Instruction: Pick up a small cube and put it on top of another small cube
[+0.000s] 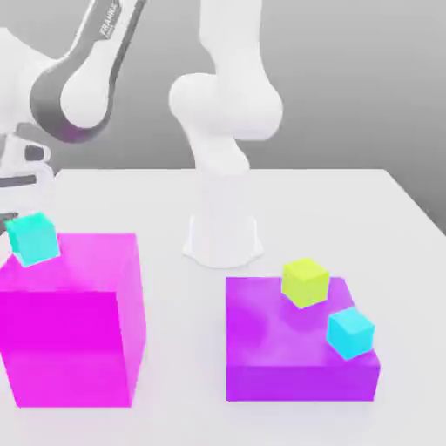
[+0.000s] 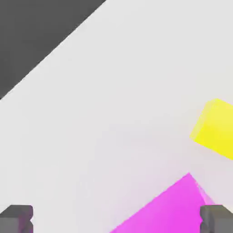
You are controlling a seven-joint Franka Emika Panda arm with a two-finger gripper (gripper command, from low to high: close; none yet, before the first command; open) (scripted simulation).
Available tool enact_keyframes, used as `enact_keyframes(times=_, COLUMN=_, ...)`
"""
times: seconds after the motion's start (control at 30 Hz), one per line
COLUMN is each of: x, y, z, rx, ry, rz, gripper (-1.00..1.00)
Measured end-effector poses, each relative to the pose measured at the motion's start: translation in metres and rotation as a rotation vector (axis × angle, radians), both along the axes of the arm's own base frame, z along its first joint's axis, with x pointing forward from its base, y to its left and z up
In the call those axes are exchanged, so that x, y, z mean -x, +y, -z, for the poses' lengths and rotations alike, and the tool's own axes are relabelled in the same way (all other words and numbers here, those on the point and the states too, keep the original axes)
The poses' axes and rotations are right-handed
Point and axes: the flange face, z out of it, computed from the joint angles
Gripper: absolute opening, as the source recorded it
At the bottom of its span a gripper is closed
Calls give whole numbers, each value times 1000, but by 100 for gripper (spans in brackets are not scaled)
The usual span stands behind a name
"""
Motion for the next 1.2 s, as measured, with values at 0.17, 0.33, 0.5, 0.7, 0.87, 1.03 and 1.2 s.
enact_keyframes(times=0.17, x=40, y=11, z=60, rx=-88, ry=56, rz=255, gripper=0)
enact_keyframes(times=0.33, x=51, y=17, z=112, rx=-102, ry=75, rz=292, gripper=0)
enact_keyframes(times=0.5, x=53, y=19, z=140, rx=-101, ry=76, rz=293, gripper=-100)
enact_keyframes(times=0.7, x=52, y=18, z=133, rx=-100, ry=74, rz=292, gripper=-100)
enact_keyframes(times=0.87, x=52, y=18, z=88, rx=-101, ry=75, rz=293, gripper=-100)
enact_keyframes(times=1.03, x=23, y=13, z=41, rx=14, ry=53, rz=-2, gripper=-100)
enact_keyframes(times=1.2, x=-21, y=12, z=-29, rx=81, ry=94, rz=-301, gripper=-100)
